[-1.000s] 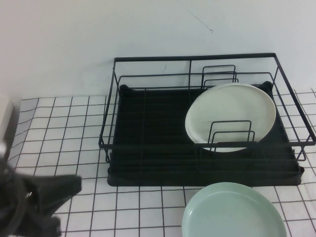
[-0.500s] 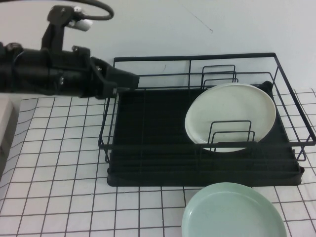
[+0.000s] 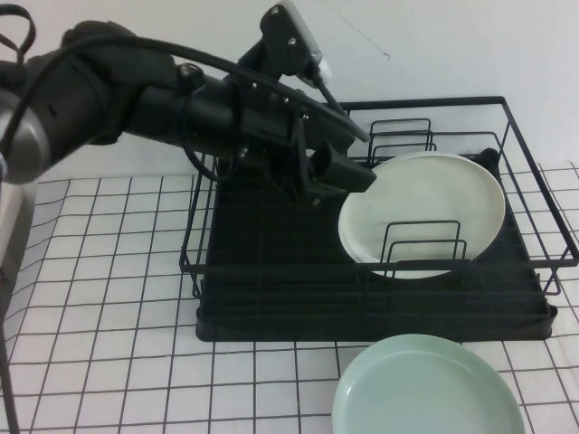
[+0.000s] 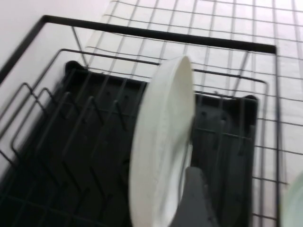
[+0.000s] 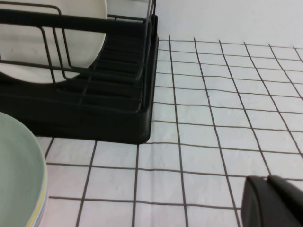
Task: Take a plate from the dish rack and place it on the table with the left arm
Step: Grasp the plate from the shelf
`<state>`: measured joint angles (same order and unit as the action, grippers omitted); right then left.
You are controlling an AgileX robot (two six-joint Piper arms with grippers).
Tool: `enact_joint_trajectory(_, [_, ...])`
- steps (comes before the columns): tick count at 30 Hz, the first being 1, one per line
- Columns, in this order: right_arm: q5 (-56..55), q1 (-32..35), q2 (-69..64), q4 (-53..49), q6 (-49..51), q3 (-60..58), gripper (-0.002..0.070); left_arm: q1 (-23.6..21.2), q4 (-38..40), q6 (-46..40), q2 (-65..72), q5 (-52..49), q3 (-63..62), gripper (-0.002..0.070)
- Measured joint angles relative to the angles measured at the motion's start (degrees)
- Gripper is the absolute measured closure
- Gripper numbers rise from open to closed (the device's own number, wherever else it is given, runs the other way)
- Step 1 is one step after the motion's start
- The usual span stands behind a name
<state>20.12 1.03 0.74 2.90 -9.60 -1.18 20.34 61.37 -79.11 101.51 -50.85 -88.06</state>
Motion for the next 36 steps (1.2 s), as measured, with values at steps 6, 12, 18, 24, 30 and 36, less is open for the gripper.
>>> enact_joint_trajectory(6, [0.0,0.0,0.0,0.0,0.0,0.0,0.0678,2.08,0.73,-2.47,2.78,9.07,0.0,0.0216])
enact_joint_trajectory(12, [0.0,0.0,0.0,0.0,0.0,0.0,0.0678,2.08,7.72,-6.37,6.32,11.88,0.0,0.0253])
enact_joint_trajectory(18, [0.0,0.0,0.0,0.0,0.0,0.0,0.0678,2.08,12.0,-9.79,9.19,12.75,0.0,0.0259])
enact_joint_trajectory(24, [0.0,0.0,0.0,0.0,0.0,0.0,0.0678,2.08,14.2,-12.08,10.92,13.34,0.0,0.0259])
enact_joint_trajectory(30, [0.0,0.0,0.0,0.0,0.0,0.0,0.0678,2.08,18.26,-16.24,12.88,13.76,-0.23,0.026])
enact_joint_trajectory(36, [0.0,0.0,0.0,0.0,0.0,0.0,0.0678,2.08,22.51,-19.39,14.48,14.95,-0.71,0.026])
